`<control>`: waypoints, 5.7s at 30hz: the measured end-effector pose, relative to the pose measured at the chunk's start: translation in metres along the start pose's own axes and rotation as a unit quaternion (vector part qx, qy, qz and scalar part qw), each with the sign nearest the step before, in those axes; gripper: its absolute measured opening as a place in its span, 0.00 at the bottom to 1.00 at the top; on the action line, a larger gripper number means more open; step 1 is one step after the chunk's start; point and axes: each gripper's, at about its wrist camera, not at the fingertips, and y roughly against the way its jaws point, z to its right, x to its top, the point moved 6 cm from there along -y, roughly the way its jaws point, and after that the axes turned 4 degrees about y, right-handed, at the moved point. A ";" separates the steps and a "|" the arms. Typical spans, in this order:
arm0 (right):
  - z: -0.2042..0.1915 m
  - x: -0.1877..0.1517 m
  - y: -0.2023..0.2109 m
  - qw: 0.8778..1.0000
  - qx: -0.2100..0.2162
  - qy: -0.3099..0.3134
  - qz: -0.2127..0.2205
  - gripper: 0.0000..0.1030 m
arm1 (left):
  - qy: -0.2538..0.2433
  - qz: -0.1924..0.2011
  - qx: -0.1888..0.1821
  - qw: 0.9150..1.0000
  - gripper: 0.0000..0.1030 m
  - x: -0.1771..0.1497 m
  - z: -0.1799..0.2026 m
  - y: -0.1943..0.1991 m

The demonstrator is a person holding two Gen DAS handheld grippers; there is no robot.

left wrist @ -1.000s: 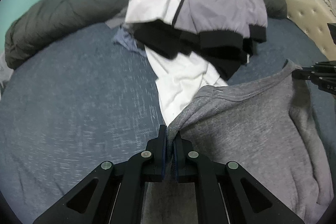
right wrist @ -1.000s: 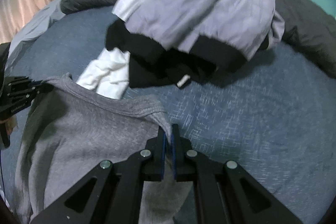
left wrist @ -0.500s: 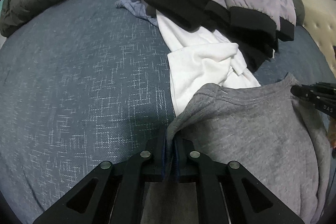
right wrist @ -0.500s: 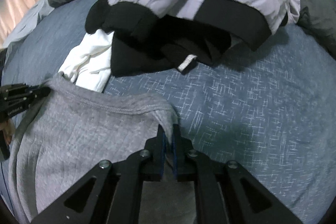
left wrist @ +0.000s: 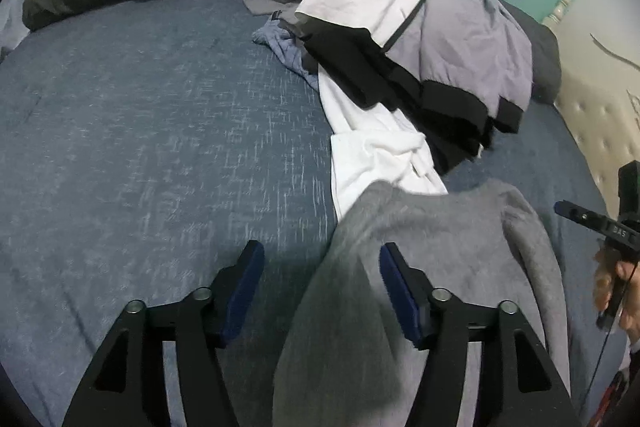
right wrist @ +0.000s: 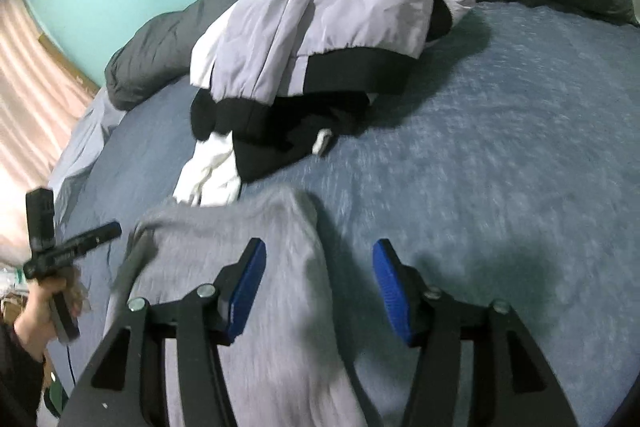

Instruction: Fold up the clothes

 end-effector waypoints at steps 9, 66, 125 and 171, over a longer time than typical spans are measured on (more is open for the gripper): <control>-0.005 -0.102 0.068 0.998 -0.009 0.016 -0.057 0.55 | -0.007 -0.006 0.011 1.000 0.64 -0.057 -0.006 0.071; -0.070 -0.306 0.187 0.984 -0.066 0.063 -0.156 0.55 | 0.011 -0.149 -0.027 0.988 0.04 -0.371 -0.040 0.176; -0.025 -0.320 0.158 0.984 -0.071 0.004 -0.165 0.55 | 0.058 -0.008 0.169 0.984 0.05 -0.132 -0.242 0.258; -0.002 -0.343 0.252 0.986 -0.114 0.042 -0.115 0.12 | 0.003 -0.011 0.122 0.992 0.19 -0.191 -0.131 0.266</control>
